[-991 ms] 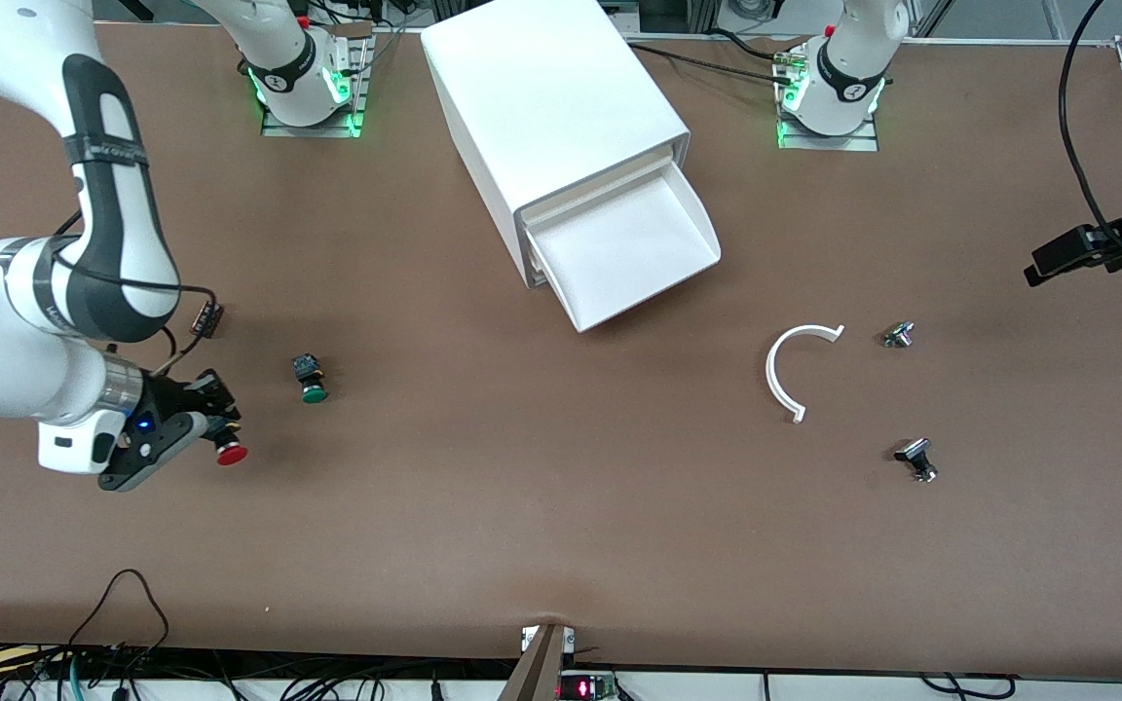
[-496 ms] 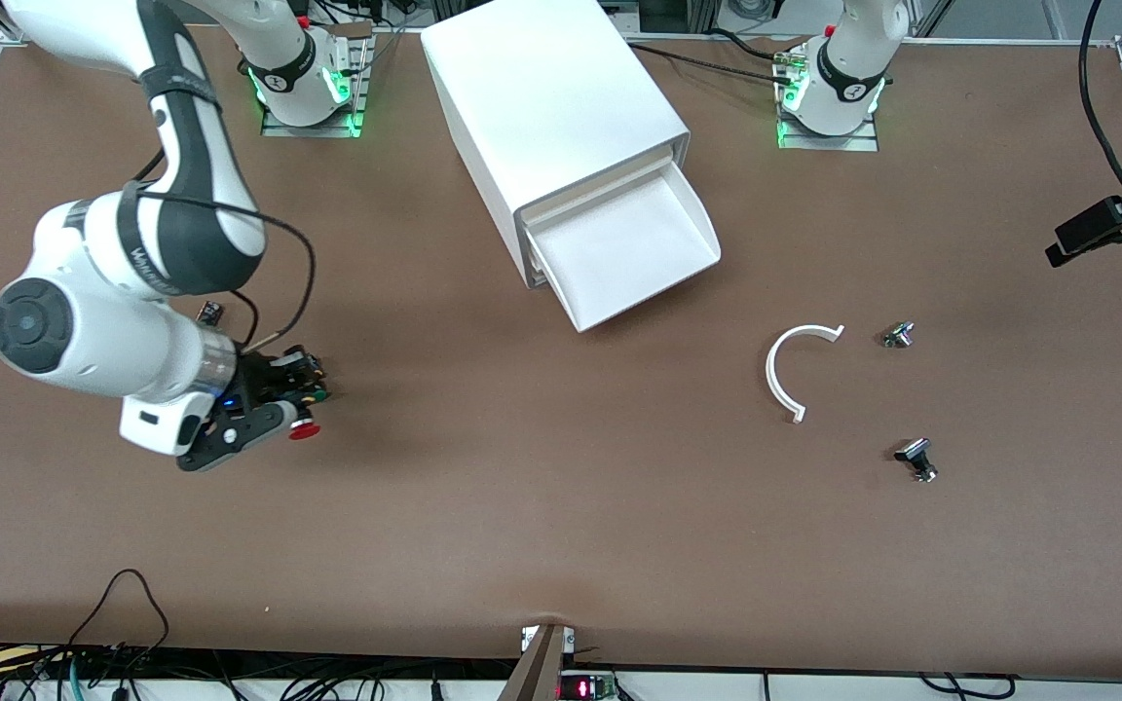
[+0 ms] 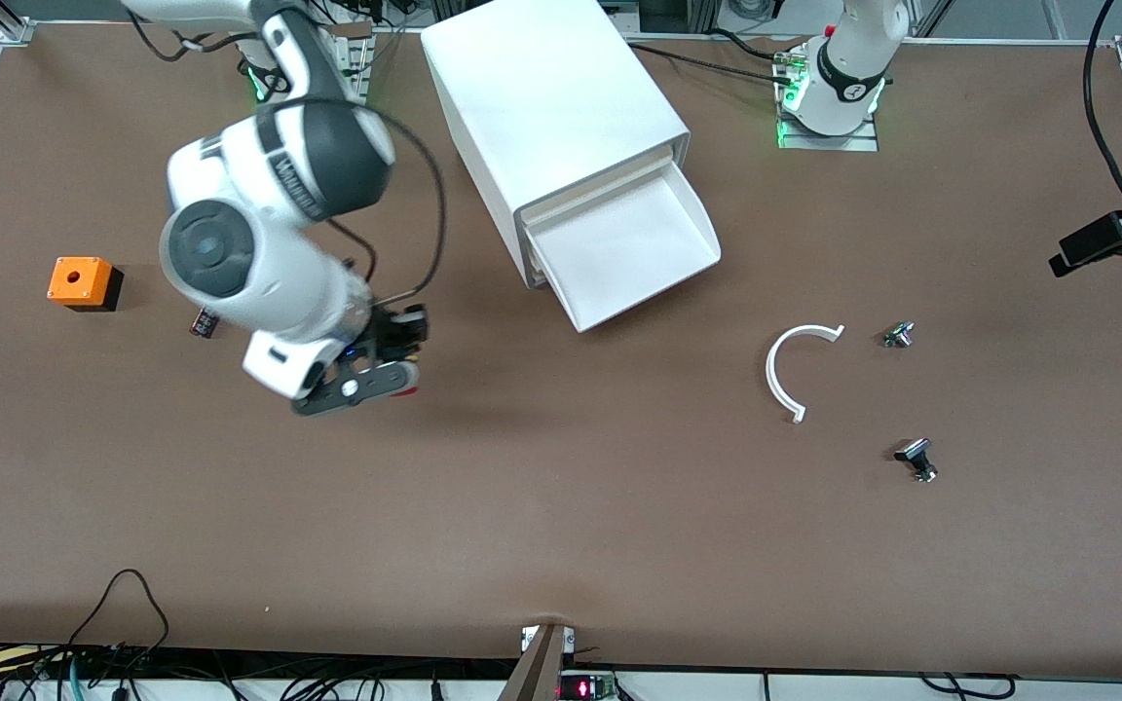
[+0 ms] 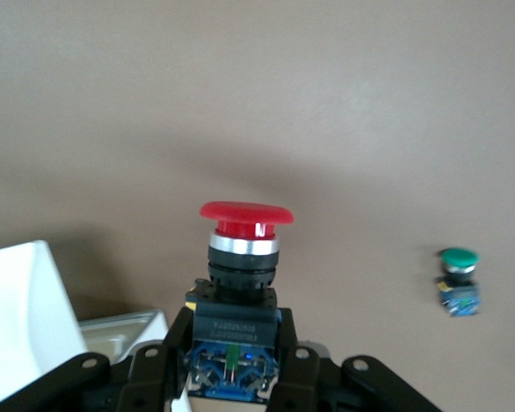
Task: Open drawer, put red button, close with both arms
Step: 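Carry the red button with the right gripper over the open drawer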
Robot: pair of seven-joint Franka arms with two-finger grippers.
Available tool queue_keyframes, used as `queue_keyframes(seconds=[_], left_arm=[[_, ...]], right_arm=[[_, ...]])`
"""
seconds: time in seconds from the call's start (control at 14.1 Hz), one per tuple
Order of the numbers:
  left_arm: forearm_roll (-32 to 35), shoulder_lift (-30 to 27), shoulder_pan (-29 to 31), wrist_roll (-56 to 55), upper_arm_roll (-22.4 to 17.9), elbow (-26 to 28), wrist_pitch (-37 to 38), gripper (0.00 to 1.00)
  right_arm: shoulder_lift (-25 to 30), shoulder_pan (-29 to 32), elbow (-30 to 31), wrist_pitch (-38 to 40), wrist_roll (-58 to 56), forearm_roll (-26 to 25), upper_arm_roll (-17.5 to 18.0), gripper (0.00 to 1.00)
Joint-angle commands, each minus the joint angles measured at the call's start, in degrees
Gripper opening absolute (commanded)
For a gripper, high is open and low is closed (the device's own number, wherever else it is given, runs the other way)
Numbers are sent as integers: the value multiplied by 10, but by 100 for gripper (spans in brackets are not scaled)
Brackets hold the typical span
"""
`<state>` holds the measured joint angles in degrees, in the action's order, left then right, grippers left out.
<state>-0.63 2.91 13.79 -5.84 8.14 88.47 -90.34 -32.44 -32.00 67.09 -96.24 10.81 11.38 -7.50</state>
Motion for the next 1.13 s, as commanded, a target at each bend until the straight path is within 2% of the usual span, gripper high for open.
queue_keyframes(seconds=[0.0,0.35,0.57,1.06], left_arm=[[15,13,7,41,0,-17,3,100],[12,11,16,40,0,-17,7,100],[11,12,19,41,0,-14,7,100],[11,13,19,41,0,-16,7,100]], right_arm=[[-11,-38,-22,6,78,-9,-7,18],[-31,-125,-57,-13,218,-9,-7,18],[-44,-172,-60,-66,274,-10,-8,18],[-106,-226,-60,-158,307,-10,-7,17]])
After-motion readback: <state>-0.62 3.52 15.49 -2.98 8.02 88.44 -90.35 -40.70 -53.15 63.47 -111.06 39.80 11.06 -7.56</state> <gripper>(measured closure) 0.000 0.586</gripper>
